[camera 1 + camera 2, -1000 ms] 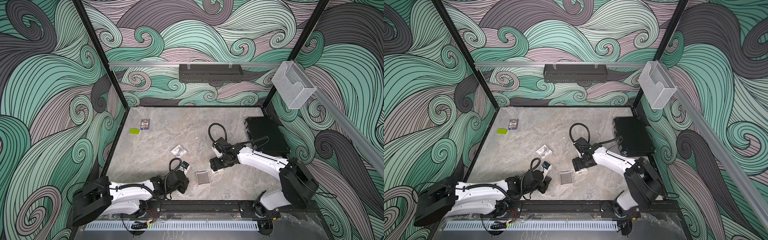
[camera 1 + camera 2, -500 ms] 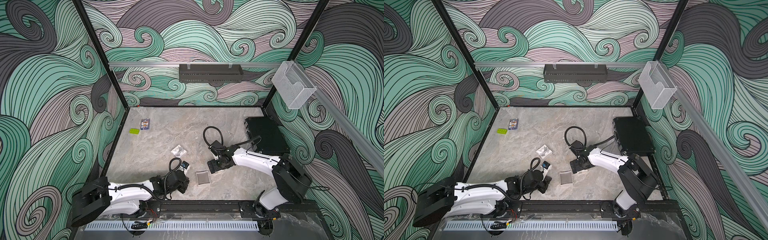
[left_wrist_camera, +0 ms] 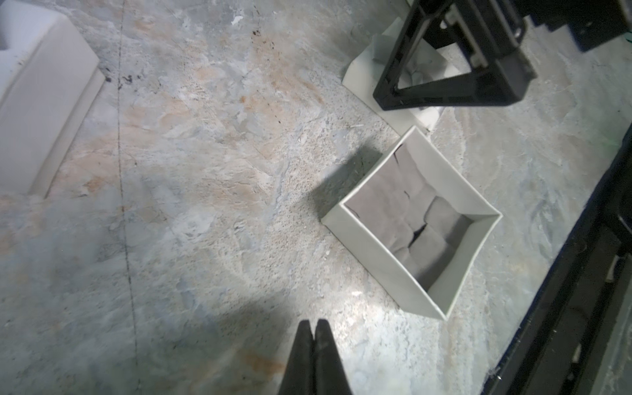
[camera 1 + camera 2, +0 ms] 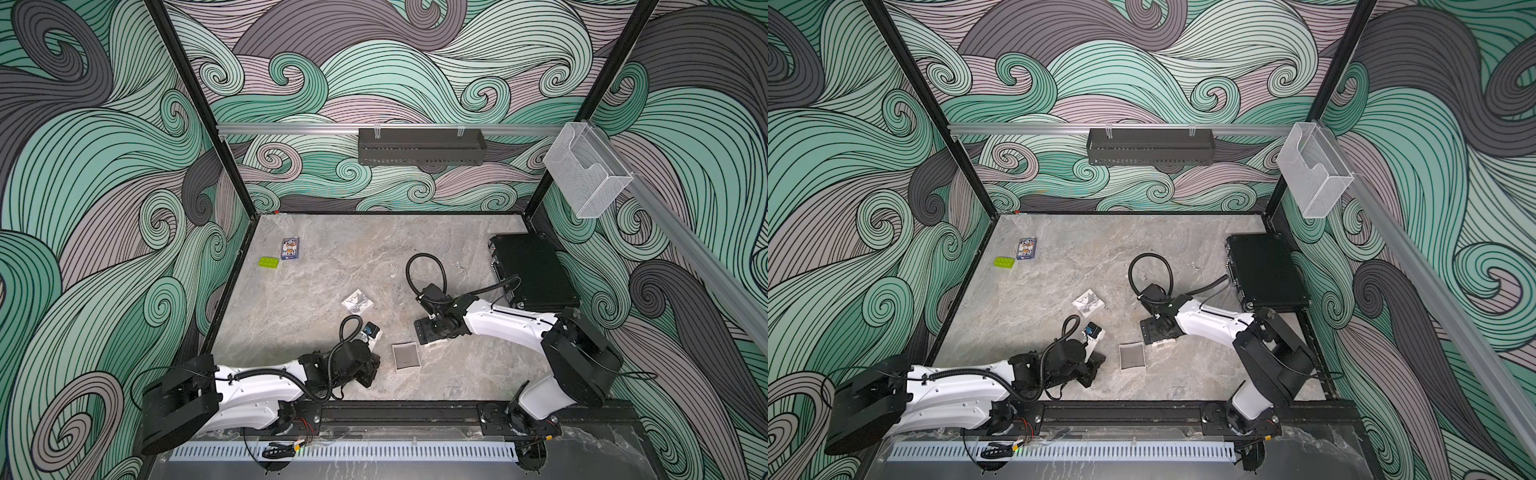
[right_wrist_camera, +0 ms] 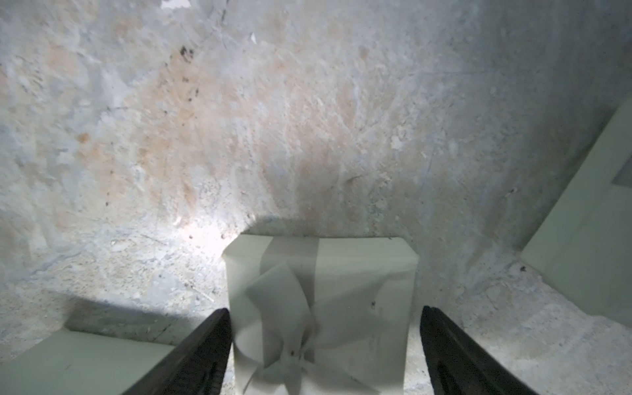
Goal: Take the necklace out of the lift-off lid jewelry box
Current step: Pick up the lid from the center of the board.
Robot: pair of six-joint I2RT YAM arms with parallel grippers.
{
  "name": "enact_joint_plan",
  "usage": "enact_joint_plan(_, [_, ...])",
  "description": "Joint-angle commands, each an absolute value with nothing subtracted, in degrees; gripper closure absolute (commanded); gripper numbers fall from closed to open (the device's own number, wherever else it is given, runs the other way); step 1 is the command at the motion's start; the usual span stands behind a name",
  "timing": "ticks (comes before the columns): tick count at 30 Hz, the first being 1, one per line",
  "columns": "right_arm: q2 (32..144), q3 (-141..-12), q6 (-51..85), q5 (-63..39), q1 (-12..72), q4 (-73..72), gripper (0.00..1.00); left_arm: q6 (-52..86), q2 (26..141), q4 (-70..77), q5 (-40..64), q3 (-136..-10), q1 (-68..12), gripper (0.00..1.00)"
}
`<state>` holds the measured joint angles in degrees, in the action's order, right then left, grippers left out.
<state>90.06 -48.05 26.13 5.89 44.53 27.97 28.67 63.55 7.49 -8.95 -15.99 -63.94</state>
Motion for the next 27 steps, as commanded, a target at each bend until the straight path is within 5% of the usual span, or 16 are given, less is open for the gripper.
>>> enact_joint_plan(1, [91.1,-47.1,27.4,7.8,45.0,27.4,0.12,28.2,64.2,9.3,-7.7,-15.8,-64.3,1.00])
enact_joint_plan(27, [81.3,-44.3,30.2,5.0,45.9,29.1,0.20,28.9,68.6,15.4,-2.9,-15.1,-64.5,1.00])
